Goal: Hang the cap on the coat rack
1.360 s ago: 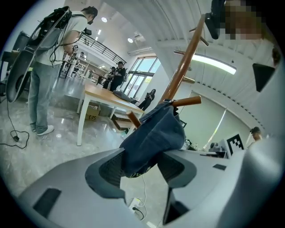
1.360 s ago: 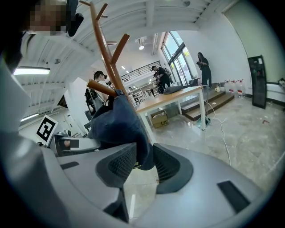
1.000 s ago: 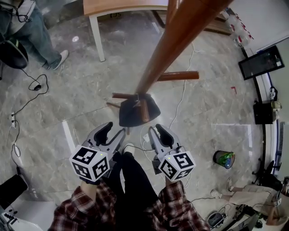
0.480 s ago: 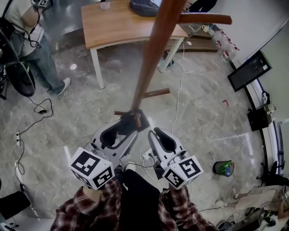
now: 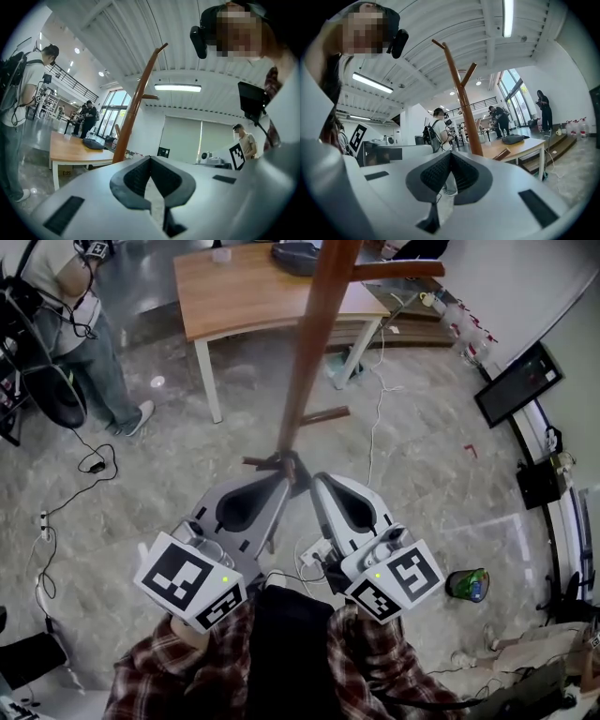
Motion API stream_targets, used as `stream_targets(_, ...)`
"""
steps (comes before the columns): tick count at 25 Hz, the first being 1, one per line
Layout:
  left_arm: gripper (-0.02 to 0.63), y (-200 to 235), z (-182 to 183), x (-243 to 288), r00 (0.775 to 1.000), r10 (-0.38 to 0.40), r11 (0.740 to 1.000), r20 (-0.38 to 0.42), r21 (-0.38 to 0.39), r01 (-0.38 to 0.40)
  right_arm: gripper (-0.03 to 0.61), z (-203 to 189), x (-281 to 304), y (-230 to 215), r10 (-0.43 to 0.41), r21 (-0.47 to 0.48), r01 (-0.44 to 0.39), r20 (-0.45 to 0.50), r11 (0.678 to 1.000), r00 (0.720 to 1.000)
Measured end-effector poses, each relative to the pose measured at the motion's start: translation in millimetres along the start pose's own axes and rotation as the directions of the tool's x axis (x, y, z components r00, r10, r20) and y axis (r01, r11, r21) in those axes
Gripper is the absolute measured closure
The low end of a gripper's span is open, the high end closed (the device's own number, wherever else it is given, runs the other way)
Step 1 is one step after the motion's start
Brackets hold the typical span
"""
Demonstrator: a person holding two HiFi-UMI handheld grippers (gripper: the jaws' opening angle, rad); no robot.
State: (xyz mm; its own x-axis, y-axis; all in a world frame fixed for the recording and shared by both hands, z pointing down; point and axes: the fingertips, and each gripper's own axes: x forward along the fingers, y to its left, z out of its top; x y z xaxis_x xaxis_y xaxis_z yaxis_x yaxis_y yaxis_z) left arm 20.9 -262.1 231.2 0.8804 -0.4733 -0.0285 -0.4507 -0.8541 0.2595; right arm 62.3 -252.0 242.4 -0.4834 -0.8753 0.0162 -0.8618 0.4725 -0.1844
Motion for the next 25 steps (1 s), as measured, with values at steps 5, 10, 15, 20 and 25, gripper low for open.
stream_targets(5, 0.602, -3.5, 0.5, 7.1, 1.0, -0.015, 1.0, -0.008, -0.006, 0.015, 0.568, 4.6, 1.2, -1.6, 0.005, 0.005, -0.005, 0.004, 1.0, 1.0)
stream_targets(10, 0.602, 0.2, 0.4, 11.3, 1.0, -0.026, 0.999, -0.014, -0.02, 0.026, 0.568, 7.1, 3.9, -5.4, 0.007, 0.024, -0.007, 0.017, 1.0, 1.0)
stream_targets(15, 0.602, 4.1, 3.1, 15.6, 0.999, -0.031, 0.999, -0.017, -0.033, 0.03, 0.568, 12.9, 7.9, -8.6, 0.009, 0.03, -0.009, 0.022, 0.999, 1.0)
stream_targets(20, 0.602, 5.8, 3.3, 14.7, 0.999, -0.029, 0.999, -0.017, -0.044, 0.028, 0.568, 12.9, 10.4, -8.0, 0.015, 0.027, -0.015, 0.01, 1.0, 1.0)
stream_targets(25, 0.602, 7.1, 2.1, 11.4, 1.0, -0.016, 0.998, -0.017, -0.056, 0.015, 0.568, 10.5, 12.0, -7.5, 0.021, 0.022, -0.021, -0.01, 1.0, 1.0)
